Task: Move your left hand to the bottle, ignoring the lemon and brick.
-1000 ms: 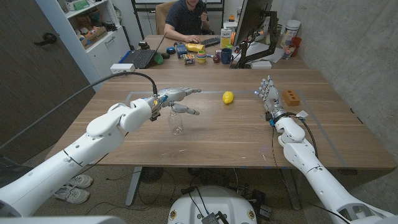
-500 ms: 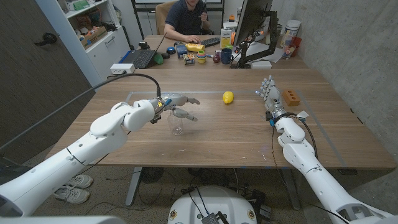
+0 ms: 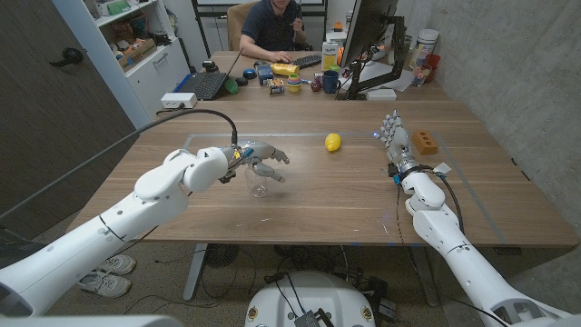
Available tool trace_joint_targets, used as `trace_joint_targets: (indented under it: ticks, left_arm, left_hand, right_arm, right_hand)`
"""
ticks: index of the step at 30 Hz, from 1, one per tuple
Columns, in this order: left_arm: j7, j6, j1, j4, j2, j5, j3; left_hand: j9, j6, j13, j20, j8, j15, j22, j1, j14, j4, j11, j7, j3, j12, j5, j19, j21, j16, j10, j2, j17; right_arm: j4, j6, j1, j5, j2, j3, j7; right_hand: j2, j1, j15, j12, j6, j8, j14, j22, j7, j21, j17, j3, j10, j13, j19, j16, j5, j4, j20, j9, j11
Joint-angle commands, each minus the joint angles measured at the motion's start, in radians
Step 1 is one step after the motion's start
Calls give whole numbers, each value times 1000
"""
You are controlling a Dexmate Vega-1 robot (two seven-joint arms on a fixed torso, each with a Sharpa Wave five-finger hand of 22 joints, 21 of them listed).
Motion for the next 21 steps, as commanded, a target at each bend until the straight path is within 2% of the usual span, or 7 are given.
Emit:
trace_joint_targets:
  ticks: [1,5,21]
  left_arm:
    - [-26,21,3,-25,6,24,18]
    - [-29,26,5,-31,6,29,18]
    - [-27,40,19,-46,6,51,15]
  left_hand:
    - [3,17,2,-6,11,-5,4,16,8,-1,-1,1,10,2,-9,9,2,8,13,5,1]
    - [3,30,3,-9,13,-18,4,29,22,-2,-5,0,16,5,-14,13,0,9,30,10,2]
    - [2,52,5,-11,16,-18,4,51,19,-4,0,0,25,-3,-25,15,-5,-1,26,14,2]
  right_arm:
    - [-10,7,-9,-3,-2,1,-6]
    - [-20,-1,-16,4,-1,4,-11]
    - [-28,2,-26,2,-7,4,-10]
  right_hand:
    - [20,-5,10,10,-8,1,-28,2,-1,-2,6,-8,3,5,-143,-4,4,1,2,5,2]
    - [20,-4,10,10,-8,1,-28,2,-1,-4,5,-9,3,5,-143,-5,4,1,2,5,2]
    - [21,-4,10,9,-8,3,-28,2,2,-8,5,-13,4,5,-142,-7,4,1,3,5,2]
